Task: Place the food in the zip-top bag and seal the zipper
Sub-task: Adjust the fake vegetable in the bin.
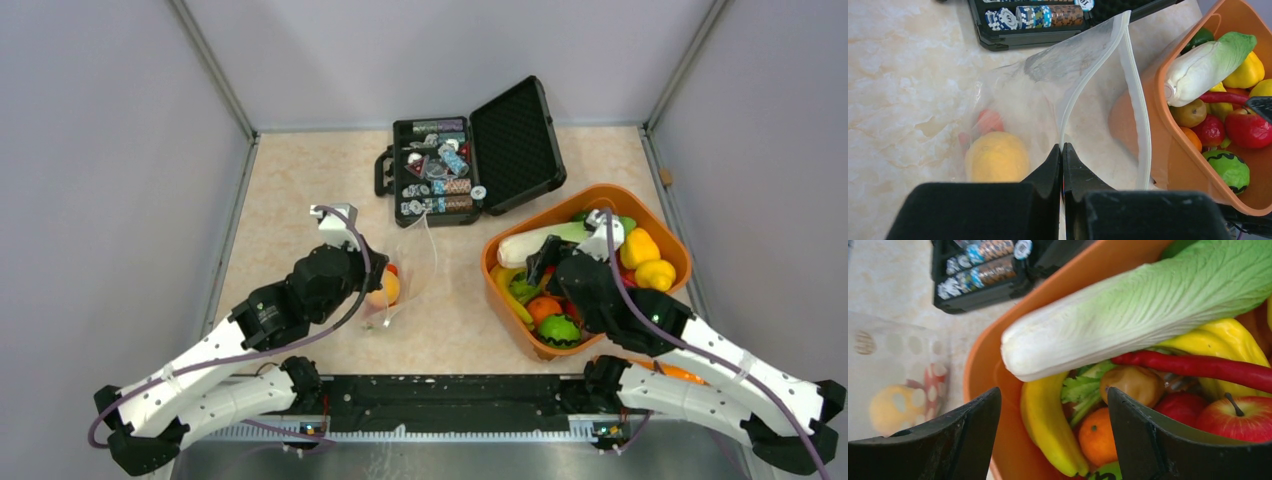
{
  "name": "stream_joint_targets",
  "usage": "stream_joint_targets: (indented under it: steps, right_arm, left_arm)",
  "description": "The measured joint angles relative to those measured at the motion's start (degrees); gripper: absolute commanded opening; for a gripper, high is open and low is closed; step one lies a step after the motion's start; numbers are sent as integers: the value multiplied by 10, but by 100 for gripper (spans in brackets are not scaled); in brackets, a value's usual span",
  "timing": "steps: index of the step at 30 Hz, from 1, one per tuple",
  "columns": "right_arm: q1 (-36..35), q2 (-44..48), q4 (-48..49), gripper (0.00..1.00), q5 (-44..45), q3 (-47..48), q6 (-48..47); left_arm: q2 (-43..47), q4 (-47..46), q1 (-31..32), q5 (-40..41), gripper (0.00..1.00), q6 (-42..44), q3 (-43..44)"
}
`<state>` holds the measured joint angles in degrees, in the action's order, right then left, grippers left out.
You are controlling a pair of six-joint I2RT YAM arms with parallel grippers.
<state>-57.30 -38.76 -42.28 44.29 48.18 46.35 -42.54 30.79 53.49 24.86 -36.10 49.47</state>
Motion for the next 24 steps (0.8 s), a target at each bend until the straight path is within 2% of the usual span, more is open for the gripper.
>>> stream_joint_targets:
  steps: [7,14,24]
  right_arm:
    - [23,-61,-62,78,-23,0,5]
    - [44,-75,-94,78,-31,0,16]
    - [140,-75,-103,78,-98,-3,11]
  left_arm:
    - [7,4,0,9,0,0,0]
    - [19,10,0,22,0,0,0]
    - [13,9,0,18,0,0,0]
